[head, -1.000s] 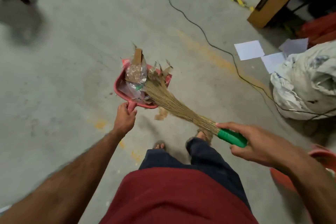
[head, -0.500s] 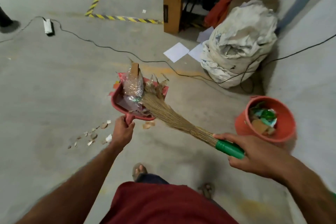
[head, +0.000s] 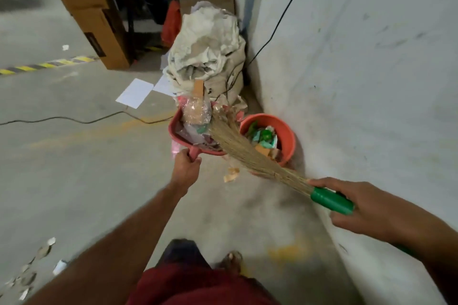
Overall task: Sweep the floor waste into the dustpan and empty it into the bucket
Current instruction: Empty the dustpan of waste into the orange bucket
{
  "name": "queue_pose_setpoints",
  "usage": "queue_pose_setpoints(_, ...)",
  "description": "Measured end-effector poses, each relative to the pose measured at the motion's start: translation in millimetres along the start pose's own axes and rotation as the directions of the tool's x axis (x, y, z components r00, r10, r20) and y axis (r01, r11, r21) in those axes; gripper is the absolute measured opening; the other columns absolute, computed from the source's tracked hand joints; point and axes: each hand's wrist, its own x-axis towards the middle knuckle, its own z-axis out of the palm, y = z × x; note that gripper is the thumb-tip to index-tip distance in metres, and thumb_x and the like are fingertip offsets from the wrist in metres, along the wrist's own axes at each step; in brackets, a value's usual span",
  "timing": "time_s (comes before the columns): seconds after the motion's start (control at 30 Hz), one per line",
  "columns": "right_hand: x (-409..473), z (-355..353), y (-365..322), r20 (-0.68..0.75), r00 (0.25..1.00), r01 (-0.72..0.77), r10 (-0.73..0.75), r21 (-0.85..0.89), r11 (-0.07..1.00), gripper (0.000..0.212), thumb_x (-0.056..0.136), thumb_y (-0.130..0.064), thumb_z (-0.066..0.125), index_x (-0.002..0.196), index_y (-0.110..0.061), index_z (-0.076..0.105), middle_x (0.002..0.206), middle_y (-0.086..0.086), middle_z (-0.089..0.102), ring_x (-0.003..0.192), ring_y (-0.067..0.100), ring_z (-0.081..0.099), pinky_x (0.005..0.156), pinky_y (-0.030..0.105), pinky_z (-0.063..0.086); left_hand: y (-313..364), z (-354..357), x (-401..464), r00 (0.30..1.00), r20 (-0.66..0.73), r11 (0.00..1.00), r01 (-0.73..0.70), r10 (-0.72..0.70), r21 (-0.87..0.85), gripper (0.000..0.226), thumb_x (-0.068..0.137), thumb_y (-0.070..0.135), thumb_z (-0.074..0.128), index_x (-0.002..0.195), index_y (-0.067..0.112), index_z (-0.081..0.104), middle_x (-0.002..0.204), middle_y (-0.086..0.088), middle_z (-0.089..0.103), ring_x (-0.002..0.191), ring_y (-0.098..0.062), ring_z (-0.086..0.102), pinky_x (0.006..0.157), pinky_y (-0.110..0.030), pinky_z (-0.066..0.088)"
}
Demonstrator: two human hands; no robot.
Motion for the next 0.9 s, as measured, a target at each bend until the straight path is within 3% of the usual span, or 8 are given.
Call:
queue_pose_setpoints(0.07, -2, -12, 22, -0.004, 0.999, -0.046, 0.046, 0.034, 0.998, 0.067, 0.087, -0.032, 0.067, 0.137, -0.064, 0.035, 0.086, -0.016, 0.056, 0.068, -0.001, 0.061, 0.059, 0.018, 0.048, 27, 38, 13, 0.999, 0.033, 1.0, -0.006, 0.006, -0.008, 0.006, 0.093, 0.01, 0.061, 0.095, 0.013, 0.057, 0.077, -0.004, 0.055, 0.065, -0.022, 0.054, 0.058, -0.037, 0.047)
queue_pose_setpoints(0.2, 8, -29, 64, -0.026, 0.994, -0.101, 0.104, 0.12, 0.988, 0.065, 0.088, -0.031, 0.066, 0.126, -0.072, 0.031, 0.089, -0.007, 0.065, 0.064, 0.018, 0.062, 0.062, 0.027, 0.053, 69, 100, 43, 0.994, 0.111, 1.0, -0.011, 0.01, 0.009, 0.007, 0.09, 0.009, 0.06, 0.09, 0.016, 0.057, 0.079, -0.003, 0.058, 0.068, -0.021, 0.056, 0.054, -0.031, 0.045)
queue_pose_setpoints(0.3, 30, -45, 87, -0.038, 0.99, -0.129, 0.137, 0.163, 0.978, 0.066, 0.088, -0.026, 0.067, 0.124, -0.069, 0.032, 0.089, -0.01, 0.065, 0.059, 0.01, 0.06, 0.059, 0.023, 0.051, 92, 137, 70, 0.987, 0.163, 1.0, -0.009, 0.004, 0.028, 0.014, 0.087, 0.004, 0.057, 0.084, 0.018, 0.056, 0.079, -0.005, 0.061, 0.07, -0.023, 0.058, 0.055, -0.033, 0.046)
queue_pose_setpoints(0.47, 78, -68, 113, -0.065, 0.985, -0.146, 0.161, 0.195, 0.97, 0.07, 0.086, -0.017, 0.073, 0.135, -0.053, 0.039, 0.094, -0.018, 0.061, 0.063, 0.007, 0.064, 0.056, 0.017, 0.052, 115, 188, 125, 0.973, 0.232, 0.998, -0.01, -0.005, 0.065, 0.016, 0.085, -0.001, 0.055, 0.095, 0.006, 0.065, 0.087, -0.005, 0.065, 0.07, -0.013, 0.059, 0.051, -0.022, 0.045)
queue_pose_setpoints(0.57, 110, -77, 125, -0.016, 0.984, -0.166, 0.177, 0.272, 0.948, 0.068, 0.089, -0.024, 0.072, 0.13, -0.063, 0.034, 0.096, -0.022, 0.059, 0.066, -0.002, 0.063, 0.058, 0.016, 0.049, 116, 212, 159, 0.964, 0.261, 0.991, 0.017, -0.052, 0.136, 0.015, 0.087, -0.001, 0.056, 0.098, 0.005, 0.064, 0.089, -0.004, 0.064, 0.069, -0.008, 0.057, 0.049, -0.017, 0.041)
queue_pose_setpoints(0.67, 142, -71, 138, 0.018, 0.98, -0.191, 0.198, 0.36, 0.913, 0.067, 0.09, -0.03, 0.071, 0.124, -0.072, 0.032, 0.121, -0.026, 0.058, 0.085, -0.008, 0.064, 0.073, 0.016, 0.052, 104, 233, 186, 0.948, 0.311, 0.966, -0.015, -0.068, 0.257, 0.012, 0.087, -0.002, 0.054, 0.09, 0.008, 0.061, 0.083, -0.003, 0.06, 0.069, -0.017, 0.056, 0.043, -0.011, 0.035)
queue_pose_setpoints(0.77, 197, -41, 166, 0.123, 0.958, -0.286, 0.259, 0.373, 0.883, 0.072, 0.086, -0.034, 0.072, 0.122, -0.078, 0.027, 0.125, -0.021, 0.06, 0.089, 0.001, 0.068, 0.082, 0.024, 0.057, 75, 273, 228, 0.928, 0.344, 0.923, 0.002, -0.146, 0.385, 0.012, 0.087, 0.001, 0.053, 0.093, 0.008, 0.062, 0.095, -0.009, 0.065, 0.08, -0.025, 0.062, 0.057, -0.027, 0.051)
queue_pose_setpoints(0.9, 266, 10, 202, 0.242, 0.915, -0.393, 0.323, 0.35, 0.851, 0.072, 0.085, -0.037, 0.072, 0.134, -0.071, 0.029, 0.108, -0.017, 0.061, 0.071, 0.003, 0.068, 0.066, 0.022, 0.057, 19, 330, 273, 0.88, 0.403, 0.817, -0.032, -0.25, 0.576, 0.031, 0.088, 0.014, 0.056, 0.115, 0.005, 0.064, 0.117, -0.016, 0.062, 0.101, -0.035, 0.063, 0.084, -0.044, 0.058)
